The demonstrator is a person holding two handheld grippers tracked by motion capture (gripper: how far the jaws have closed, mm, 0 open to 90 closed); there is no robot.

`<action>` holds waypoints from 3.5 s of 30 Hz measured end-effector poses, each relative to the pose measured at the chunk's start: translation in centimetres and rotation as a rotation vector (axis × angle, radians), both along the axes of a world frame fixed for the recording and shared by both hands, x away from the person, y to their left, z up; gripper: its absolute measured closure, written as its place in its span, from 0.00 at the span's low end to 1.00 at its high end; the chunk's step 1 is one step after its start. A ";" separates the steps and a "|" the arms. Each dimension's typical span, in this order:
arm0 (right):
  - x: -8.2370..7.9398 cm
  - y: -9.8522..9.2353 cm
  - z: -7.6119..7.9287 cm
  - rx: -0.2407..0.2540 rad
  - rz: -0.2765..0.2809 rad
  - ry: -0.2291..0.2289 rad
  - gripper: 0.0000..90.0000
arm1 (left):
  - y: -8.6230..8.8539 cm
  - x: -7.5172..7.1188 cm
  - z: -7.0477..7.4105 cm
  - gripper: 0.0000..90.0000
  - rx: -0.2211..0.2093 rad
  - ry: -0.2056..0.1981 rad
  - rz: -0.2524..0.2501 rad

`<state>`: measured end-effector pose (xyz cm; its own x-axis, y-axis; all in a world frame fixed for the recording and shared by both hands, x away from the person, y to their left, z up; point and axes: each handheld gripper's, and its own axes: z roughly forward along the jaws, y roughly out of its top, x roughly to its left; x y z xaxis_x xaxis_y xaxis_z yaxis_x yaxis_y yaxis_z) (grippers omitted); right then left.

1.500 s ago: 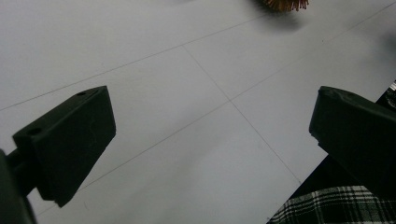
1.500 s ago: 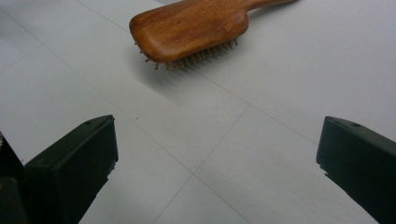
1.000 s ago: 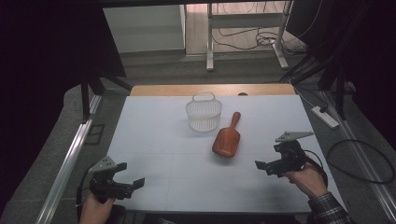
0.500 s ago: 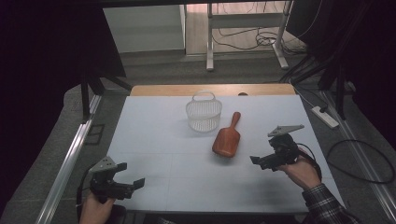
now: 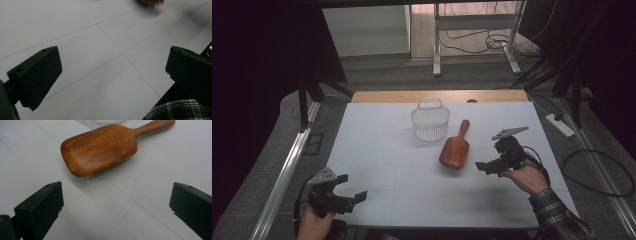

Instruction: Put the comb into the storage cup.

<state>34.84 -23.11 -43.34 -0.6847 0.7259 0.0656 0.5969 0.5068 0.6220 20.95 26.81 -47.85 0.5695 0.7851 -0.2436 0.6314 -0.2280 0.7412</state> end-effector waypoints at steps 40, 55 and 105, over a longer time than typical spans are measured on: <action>4.6 4.1 0.0 -0.068 0.042 0.026 0.00 | 0.0 0.1 0.0 0.01 -0.004 0.001 -0.009; 6.1 5.8 -0.4 -0.091 0.052 0.036 0.00 | 0.0 0.1 0.0 0.01 -0.006 0.003 -0.013; 10.4 10.4 -1.7 -0.113 0.143 0.062 0.59 | 0.0 0.2 0.0 0.01 -0.007 0.003 -0.027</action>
<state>45.19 -12.68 -45.01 -0.7787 0.6265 0.0344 0.5492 0.6539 0.5203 21.16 26.77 -47.88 0.5895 0.7677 -0.2512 0.6276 -0.2395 0.7408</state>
